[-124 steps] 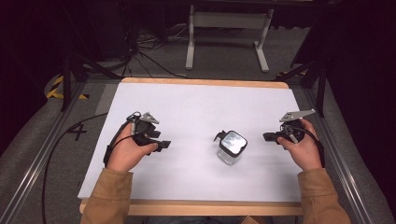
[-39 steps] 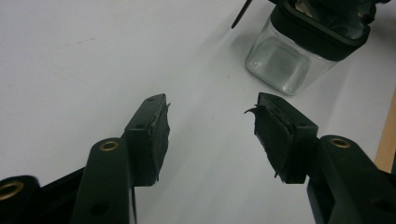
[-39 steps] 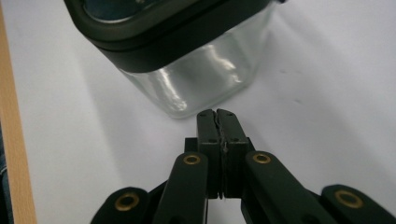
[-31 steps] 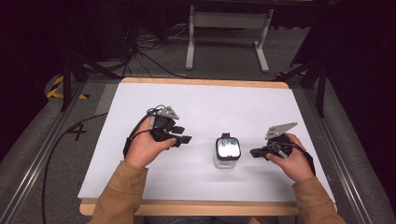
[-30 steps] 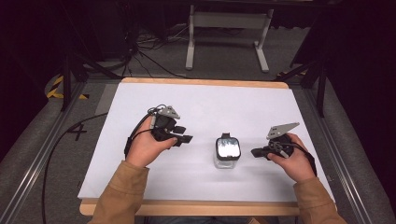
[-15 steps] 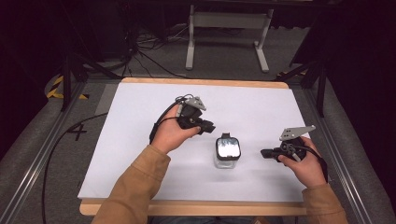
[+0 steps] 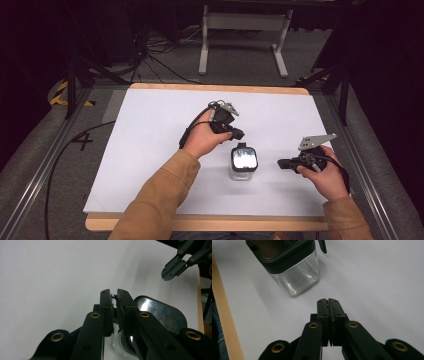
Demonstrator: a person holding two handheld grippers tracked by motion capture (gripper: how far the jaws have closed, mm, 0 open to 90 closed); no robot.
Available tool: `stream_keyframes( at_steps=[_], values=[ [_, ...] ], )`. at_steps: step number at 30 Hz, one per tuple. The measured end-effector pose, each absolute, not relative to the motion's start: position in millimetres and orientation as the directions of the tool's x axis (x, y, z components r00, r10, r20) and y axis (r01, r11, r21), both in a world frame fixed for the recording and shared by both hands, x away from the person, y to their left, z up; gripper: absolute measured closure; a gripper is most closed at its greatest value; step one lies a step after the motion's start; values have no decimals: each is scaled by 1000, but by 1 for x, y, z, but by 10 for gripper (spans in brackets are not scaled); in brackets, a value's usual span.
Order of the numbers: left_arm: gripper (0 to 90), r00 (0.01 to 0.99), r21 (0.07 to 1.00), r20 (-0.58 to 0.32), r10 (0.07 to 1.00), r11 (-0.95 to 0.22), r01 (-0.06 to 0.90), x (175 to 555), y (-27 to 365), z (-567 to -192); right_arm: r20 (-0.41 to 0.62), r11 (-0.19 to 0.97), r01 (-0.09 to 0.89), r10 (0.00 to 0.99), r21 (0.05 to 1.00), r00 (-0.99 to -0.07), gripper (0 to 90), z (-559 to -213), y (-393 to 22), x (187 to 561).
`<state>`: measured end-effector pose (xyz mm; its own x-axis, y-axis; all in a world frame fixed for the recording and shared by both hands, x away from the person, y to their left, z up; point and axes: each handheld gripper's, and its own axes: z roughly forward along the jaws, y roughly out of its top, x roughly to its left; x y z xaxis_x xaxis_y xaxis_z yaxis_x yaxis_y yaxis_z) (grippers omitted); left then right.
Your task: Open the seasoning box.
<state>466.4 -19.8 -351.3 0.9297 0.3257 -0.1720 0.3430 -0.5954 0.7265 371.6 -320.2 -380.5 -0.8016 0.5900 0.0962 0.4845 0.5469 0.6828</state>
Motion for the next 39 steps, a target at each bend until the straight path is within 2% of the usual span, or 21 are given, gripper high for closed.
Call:
stream_keyframes(
  at_steps=[14, 21, 39],
  values=[
    [842, 932, 702, -170, 320, -624, 342, 464, -27, -355, 96, 550, 482, 585, 682, -805, 879, -380, -318, 371],
    [897, 924, 699, -203, 325, -612, 369, 464, -27, -356, 92, 552, 477, 583, 684, -807, 870, -380, -317, 371],
    [897, 909, 692, -244, 338, -597, 407, 466, -26, -357, 82, 566, 459, 566, 685, -820, 874, -379, -309, 369]
  ],
)
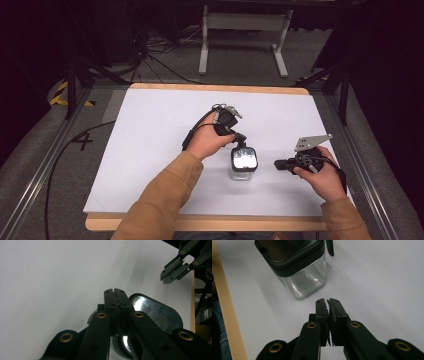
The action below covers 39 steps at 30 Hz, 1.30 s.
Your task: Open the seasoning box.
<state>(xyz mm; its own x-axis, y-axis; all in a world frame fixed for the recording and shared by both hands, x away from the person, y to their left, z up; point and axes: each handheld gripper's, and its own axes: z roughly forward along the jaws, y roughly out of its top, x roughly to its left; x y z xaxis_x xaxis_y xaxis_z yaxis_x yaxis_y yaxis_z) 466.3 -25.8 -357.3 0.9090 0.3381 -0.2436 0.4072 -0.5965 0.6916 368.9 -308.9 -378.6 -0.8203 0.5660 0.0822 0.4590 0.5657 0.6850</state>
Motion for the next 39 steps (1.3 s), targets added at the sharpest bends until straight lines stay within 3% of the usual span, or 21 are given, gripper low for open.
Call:
stream_keyframes(
  at_steps=[39],
  values=[
    [900, 894, 689, -270, 358, -576, 439, 469, -26, -360, 74, 562, 337, 438, 755, -896, 900, -369, -271, 359]
  ],
)
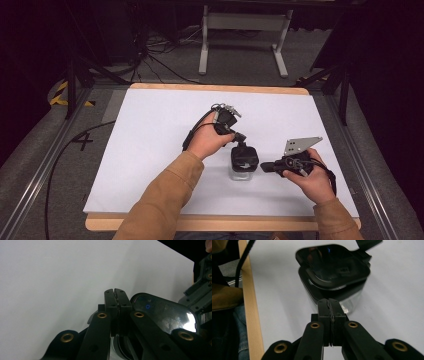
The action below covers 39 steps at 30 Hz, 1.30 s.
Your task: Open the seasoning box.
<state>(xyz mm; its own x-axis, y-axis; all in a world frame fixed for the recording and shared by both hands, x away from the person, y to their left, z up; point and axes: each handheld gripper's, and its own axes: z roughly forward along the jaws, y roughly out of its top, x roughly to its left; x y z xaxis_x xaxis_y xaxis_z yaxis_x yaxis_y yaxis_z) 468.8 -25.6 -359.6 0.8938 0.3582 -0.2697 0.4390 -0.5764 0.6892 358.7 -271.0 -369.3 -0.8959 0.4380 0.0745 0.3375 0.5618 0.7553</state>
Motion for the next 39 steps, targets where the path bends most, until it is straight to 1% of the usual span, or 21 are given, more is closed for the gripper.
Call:
stream_keyframes(
  at_steps=[2, 4, 6, 7, 8, 10, 11, 16, 18, 21, 22, 25, 27, 28, 29, 33, 39],
  values=[
    [898, 893, 685, -269, 362, -580, 442, 468, -25, -359, 64, 557, 322, 431, 766, -900, 900, -368, -267, 358],
    [835, 891, 704, -266, 367, -558, 440, 466, -23, -355, 58, 559, 318, 432, 765, -900, 900, -368, -264, 357],
    [849, 891, 717, -265, 369, -543, 438, 463, -20, -350, 55, 549, 315, 438, 774, -897, 900, -369, -264, 358],
    [857, 903, 736, -228, 365, -542, 405, 455, -14, -340, 56, 542, 315, 440, 779, -896, 900, -370, -264, 358],
    [863, 903, 736, -228, 365, -542, 405, 455, -14, -340, 56, 542, 315, 440, 779, -896, 900, -370, -264, 358],
    [876, 918, 737, -185, 352, -568, 366, 437, -3, -326, 56, 528, 312, 444, 790, -894, 900, -368, -264, 358],
    [885, 918, 737, -185, 352, -568, 366, 437, -3, -326, 54, 524, 310, 447, 793, -893, 900, -368, -264, 358],
    [895, 938, 740, -184, 294, -586, 329, 403, 12, -316, 41, 509, 301, 460, 807, -887, 900, -365, -264, 358],
    [895, 944, 756, -211, 253, -571, 322, 388, 16, -316, 27, 500, 290, 468, 816, -883, 900, -362, -264, 356],
    [896, 951, 737, -212, 224, -603, 306, 374, 15, -322, 24, 488, 286, 475, 825, -880, 900, -360, -265, 356],
    [895, 951, 737, -212, 224, -603, 306, 374, 15, -322, 25, 483, 286, 478, 828, -878, 900, -360, -265, 356],
    [893, 949, 715, -198, 247, -625, 312, 371, 5, -338, 22, 479, 284, 480, 831, -877, 900, -360, -264, 357],
    [847, 947, 726, -163, 278, -616, 306, 375, 1, -342, 24, 480, 284, 479, 830, -878, 900, -360, -263, 358],
    [844, 947, 726, -163, 278, -616, 306, 375, 1, -342, 25, 481, 284, 477, 830, -879, 900, -360, -262, 358],
    [848, 941, 732, -145, 304, -607, 309, 377, -1, -343, 25, 480, 284, 475, 830, -879, 900, -360, -263, 358],
    [852, 937, 747, -145, 318, -586, 314, 381, -4, -341, 32, 481, 291, 477, 827, -878, 900, -361, -264, 359],
    [855, 929, 768, -135, 345, -556, 318, 396, -6, -328, 53, 502, 337, 498, 796, -865, 900, -369, -269, 361]
  ],
)
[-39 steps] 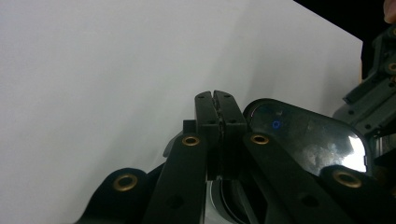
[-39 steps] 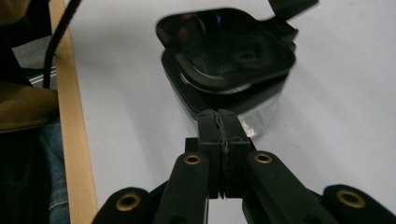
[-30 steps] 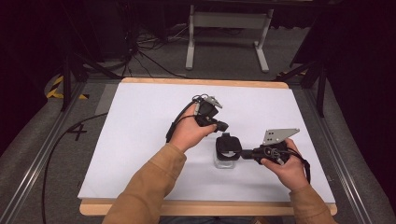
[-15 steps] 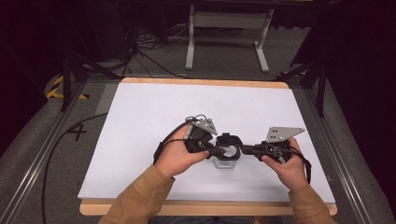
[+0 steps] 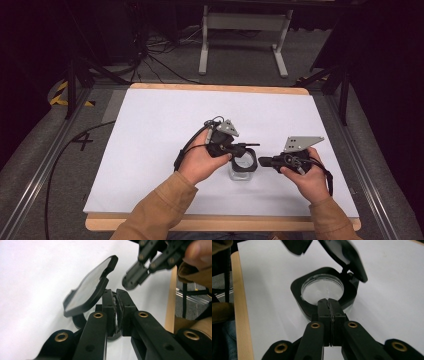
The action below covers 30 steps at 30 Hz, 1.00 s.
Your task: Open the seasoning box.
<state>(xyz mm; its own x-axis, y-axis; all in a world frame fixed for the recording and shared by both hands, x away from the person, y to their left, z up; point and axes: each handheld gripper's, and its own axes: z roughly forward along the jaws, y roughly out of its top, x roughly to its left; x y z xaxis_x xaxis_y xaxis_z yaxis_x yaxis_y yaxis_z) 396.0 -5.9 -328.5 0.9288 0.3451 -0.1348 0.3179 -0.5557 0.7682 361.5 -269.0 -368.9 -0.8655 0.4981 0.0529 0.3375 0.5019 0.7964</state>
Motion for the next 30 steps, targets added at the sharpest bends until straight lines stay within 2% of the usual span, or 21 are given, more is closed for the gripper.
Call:
stream_keyframes(
  at_steps=[4, 14, 18, 30],
  values=[
    [843, 920, 783, -121, 372, -534, 319, 404, -8, -325, 64, 511, 346, 490, 787, -869, 900, -373, -269, 362],
    [844, 891, 803, -153, 428, -471, 364, 429, -8, -322, 68, 532, 343, 469, 774, -881, 900, -375, -263, 361],
    [837, 877, 804, -125, 465, -470, 364, 435, -10, -321, 68, 534, 344, 469, 773, -880, 900, -375, -263, 361],
    [830, 873, 790, -152, 463, -475, 389, 440, -10, -325, 62, 547, 339, 461, 765, -885, 900, -375, -261, 360]
  ],
)
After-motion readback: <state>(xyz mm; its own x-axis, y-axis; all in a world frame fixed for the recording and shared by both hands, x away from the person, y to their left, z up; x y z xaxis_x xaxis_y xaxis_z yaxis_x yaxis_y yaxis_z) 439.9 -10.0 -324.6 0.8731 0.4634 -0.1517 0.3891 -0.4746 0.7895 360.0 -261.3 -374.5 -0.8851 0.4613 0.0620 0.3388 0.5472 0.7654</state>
